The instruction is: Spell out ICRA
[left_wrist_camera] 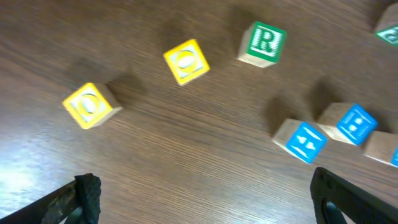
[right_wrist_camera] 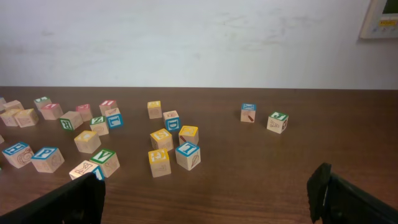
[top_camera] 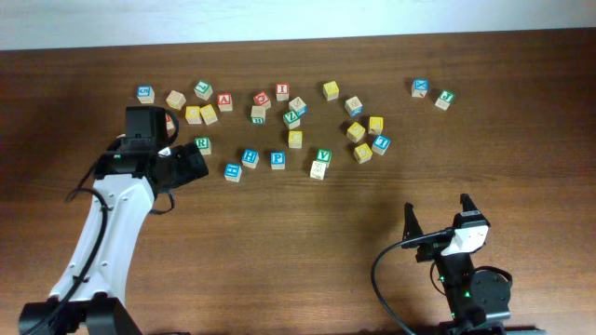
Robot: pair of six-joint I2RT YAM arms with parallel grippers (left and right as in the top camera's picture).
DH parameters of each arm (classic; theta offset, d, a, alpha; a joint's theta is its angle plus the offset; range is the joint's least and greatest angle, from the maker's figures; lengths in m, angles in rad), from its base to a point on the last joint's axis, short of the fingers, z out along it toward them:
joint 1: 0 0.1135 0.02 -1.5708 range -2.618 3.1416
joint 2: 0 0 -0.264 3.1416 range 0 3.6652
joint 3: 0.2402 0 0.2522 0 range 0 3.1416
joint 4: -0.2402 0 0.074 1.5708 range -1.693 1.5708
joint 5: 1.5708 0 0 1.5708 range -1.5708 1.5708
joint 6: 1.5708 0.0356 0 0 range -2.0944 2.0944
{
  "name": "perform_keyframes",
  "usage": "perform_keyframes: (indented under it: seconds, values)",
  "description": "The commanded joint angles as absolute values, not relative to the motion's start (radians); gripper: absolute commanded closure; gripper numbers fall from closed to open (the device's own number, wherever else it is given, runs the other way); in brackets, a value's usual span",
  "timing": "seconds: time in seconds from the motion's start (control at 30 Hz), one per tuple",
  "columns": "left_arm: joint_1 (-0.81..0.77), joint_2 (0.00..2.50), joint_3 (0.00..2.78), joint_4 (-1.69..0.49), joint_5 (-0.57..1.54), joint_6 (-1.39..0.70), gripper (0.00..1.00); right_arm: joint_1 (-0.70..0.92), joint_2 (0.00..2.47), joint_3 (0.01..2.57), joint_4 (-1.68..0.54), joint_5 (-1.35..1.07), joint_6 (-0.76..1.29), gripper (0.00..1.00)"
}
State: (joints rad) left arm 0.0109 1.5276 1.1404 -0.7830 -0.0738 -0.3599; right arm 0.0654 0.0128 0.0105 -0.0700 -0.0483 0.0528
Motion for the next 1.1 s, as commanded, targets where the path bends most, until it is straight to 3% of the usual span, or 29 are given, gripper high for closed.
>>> perform_keyframes:
  seconds: [0.0, 0.33, 0.47, 0.77, 1.07]
  values:
    - [0.016, 1.522, 1.132, -0.780, -0.021, -0.359, 0.01, 0.059, 0.008, 0.006, -0.076, -0.040, 0.056, 0.02]
    - [0.013, 1.522, 1.131, -0.771, 0.048, -0.358, 0.01, 0.059, 0.008, 0.006, -0.076, -0.040, 0.056, 0.02]
    - [-0.039, 1.522, 1.131, -0.717, 0.139, -0.236, 0.01, 0.059, 0.008, 0.006, -0.076, -0.040, 0.056, 0.01]
    - [-0.160, 1.522, 1.131, -0.685, 0.134, -0.183, 0.01, 0.059, 0.008, 0.006, -0.076, -0.040, 0.056, 0.02]
    - [-0.167, 1.522, 1.127, -0.719, -0.103, -0.178, 0.01, 0.059, 0.008, 0.006, -0.076, -0.040, 0.056, 0.02]
